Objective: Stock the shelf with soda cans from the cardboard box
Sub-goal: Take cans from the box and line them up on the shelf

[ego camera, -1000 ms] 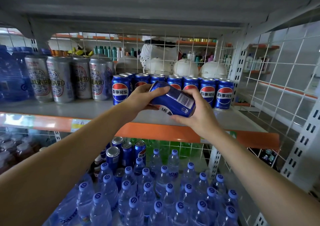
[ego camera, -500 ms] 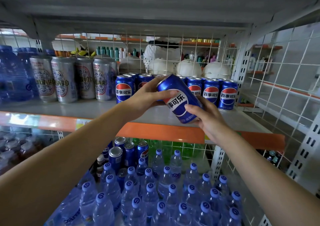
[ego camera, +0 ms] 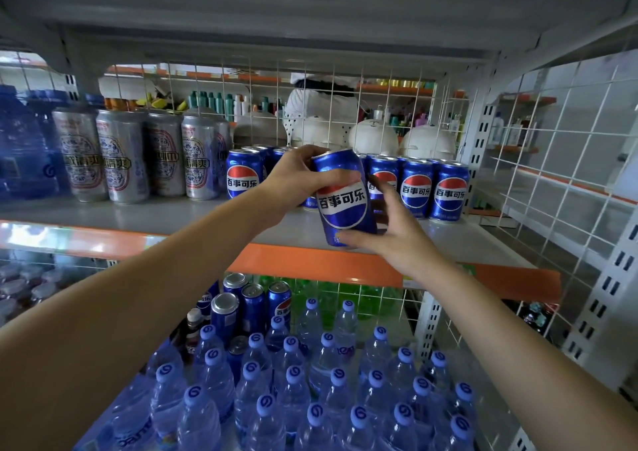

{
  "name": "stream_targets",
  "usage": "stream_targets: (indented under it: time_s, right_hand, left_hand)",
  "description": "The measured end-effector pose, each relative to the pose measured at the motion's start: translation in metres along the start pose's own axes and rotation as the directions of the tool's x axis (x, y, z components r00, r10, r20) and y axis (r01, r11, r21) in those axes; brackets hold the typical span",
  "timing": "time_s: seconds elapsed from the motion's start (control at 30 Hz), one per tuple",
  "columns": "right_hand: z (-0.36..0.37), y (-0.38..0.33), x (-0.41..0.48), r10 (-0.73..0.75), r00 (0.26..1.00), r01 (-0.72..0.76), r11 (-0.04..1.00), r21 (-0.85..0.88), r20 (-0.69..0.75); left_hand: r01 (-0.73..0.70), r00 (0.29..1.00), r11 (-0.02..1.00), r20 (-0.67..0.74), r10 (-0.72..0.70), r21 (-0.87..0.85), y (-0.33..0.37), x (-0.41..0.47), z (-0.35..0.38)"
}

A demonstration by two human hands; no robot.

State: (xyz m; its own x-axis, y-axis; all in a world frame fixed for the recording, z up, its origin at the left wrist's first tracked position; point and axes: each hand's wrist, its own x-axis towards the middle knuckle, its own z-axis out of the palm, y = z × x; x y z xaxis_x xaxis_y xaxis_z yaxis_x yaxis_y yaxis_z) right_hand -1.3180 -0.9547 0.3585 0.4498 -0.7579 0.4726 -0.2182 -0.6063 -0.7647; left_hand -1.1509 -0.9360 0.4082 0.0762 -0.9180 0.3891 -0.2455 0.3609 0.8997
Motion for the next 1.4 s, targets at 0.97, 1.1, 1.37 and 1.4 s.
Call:
stream_targets:
  time_s: [0.97, 1.1, 1.37, 1.4]
  right_hand:
    - [0.035, 0.011, 0.049, 0.126, 0.958, -0.121, 0.992, 0.036, -0.259]
    - [0.051, 0.013, 0.067, 0.157, 0.966, -0.161, 0.987, -0.002, -0.206]
    - [0.086, 0.021, 0.098, 0.191, 0.972, -0.205, 0.974, -0.094, -0.136]
    - [0.088, 0.021, 0.101, 0.194, 0.972, -0.209, 0.972, -0.111, -0.131]
  left_hand:
    - [-0.028, 0.999, 0.800, -0.015, 0.046, 0.599, -0.037, -0.002, -0.061]
    - [0.066, 0.995, 0.654, -0.003, -0.098, 0.753, -0.073, -0.007, -0.098]
    - [0.192, 0.954, 0.456, -0.055, -0.296, 0.869, -0.090, -0.012, -0.115]
    - [0.190, 0.954, 0.458, -0.053, -0.295, 0.868, -0.091, -0.010, -0.116]
